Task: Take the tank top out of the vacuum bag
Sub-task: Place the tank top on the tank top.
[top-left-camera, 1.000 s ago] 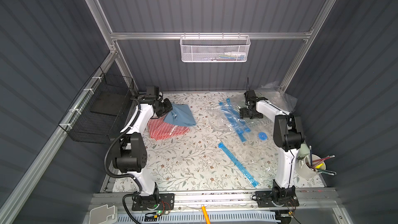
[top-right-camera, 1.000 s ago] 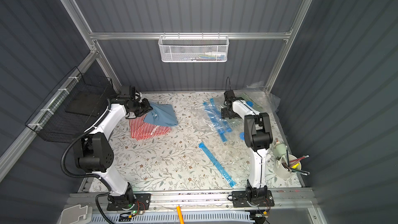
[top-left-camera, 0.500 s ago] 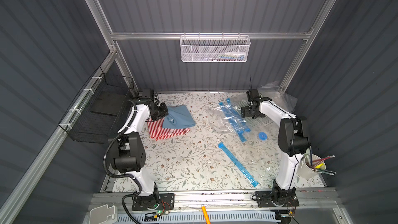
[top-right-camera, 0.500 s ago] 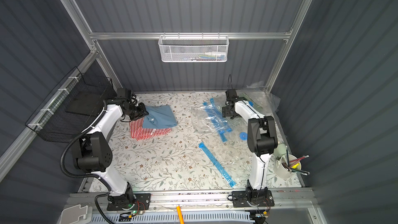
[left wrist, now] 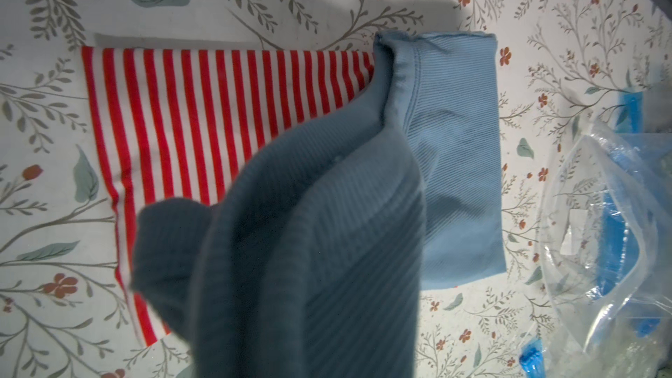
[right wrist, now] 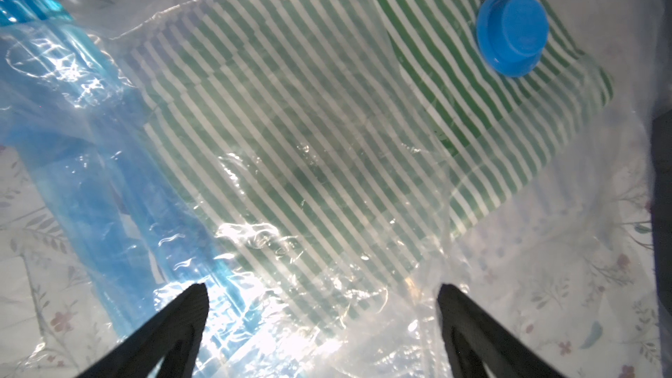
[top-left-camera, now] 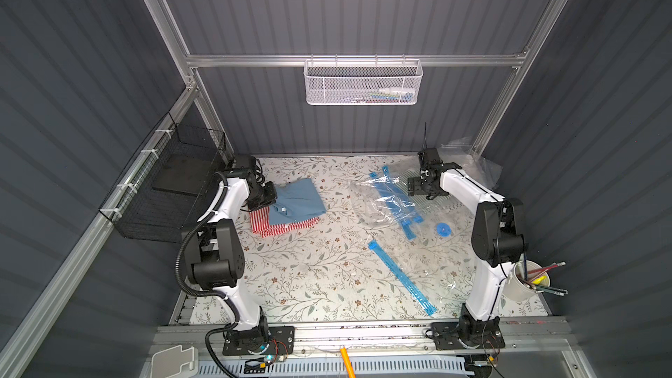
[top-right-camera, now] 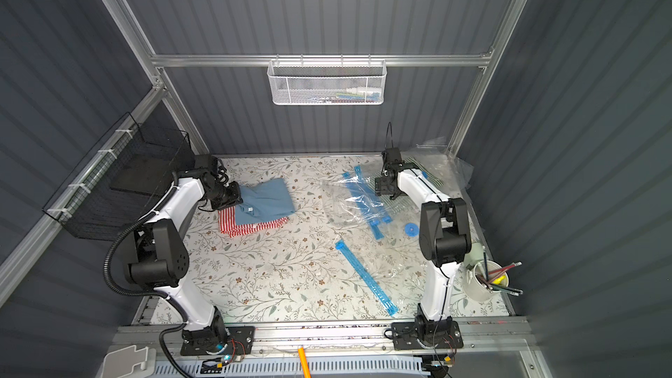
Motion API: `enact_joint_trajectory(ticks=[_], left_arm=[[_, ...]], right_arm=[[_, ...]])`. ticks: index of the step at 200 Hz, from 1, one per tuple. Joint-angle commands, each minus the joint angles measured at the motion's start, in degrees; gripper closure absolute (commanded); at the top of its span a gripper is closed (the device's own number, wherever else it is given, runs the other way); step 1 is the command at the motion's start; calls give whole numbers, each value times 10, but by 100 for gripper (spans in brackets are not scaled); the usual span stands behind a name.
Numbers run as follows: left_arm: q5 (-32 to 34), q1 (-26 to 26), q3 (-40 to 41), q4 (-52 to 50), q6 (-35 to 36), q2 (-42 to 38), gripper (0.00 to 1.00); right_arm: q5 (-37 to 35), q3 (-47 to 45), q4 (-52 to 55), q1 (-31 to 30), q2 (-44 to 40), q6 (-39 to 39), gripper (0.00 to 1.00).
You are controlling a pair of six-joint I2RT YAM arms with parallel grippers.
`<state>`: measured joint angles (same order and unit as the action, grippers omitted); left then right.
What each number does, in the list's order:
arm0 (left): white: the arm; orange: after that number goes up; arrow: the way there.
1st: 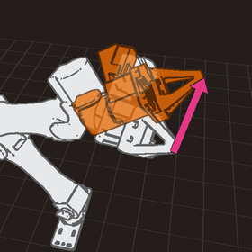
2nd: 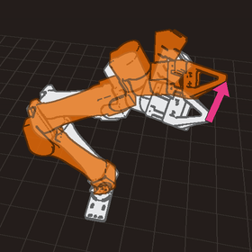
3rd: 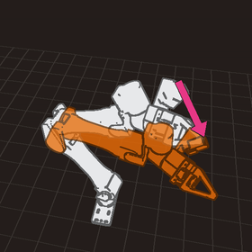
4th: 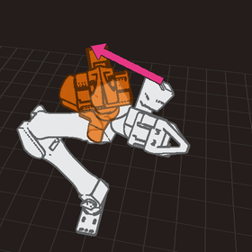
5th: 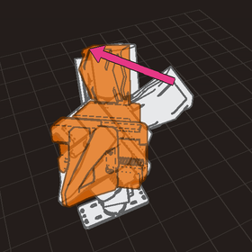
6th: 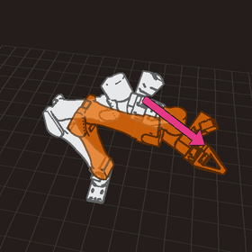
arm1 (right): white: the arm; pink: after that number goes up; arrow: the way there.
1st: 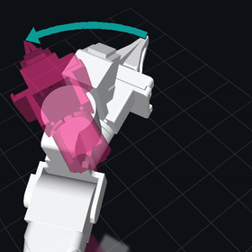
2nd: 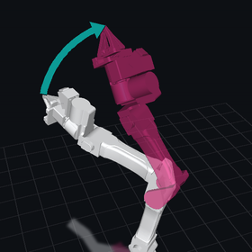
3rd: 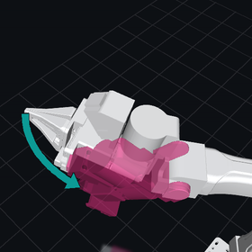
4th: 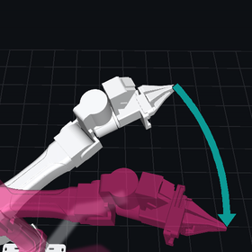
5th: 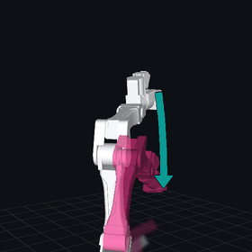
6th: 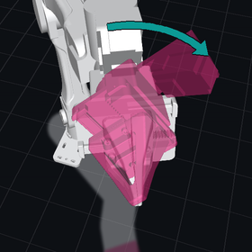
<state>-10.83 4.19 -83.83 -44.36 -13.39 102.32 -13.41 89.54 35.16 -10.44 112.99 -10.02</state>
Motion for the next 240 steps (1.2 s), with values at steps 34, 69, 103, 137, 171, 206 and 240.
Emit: enact_joint_trajectory(ticks=[34, 69, 103, 137, 171, 206, 240], left_arm=[[50, 22, 1, -13, 22, -15, 100], [107, 32, -13, -49, 14, 36, 73], [146, 32, 4, -28, 3, 12, 17], [173, 29, -9, -41, 3, -19, 1], [269, -20, -34, -66, 4, -29, 0], [314, -82, -68, -83, 3, -45, 0], [218, -120, -43, -22, -25, -76, 0]], right_arm=[[5, -5, -1, 0, 3, 3, 1], [8, -8, -3, 0, 2, 3, 1], [15, -11, -5, 0, 0, 1, 1], [19, -15, -9, -1, -4, 0, 1], [15, -29, -12, -2, -23, -1, 1], [-3, -54, -3, -3, -50, -2, 1], [26, -94, -15, 3, -87, -21, 1]])
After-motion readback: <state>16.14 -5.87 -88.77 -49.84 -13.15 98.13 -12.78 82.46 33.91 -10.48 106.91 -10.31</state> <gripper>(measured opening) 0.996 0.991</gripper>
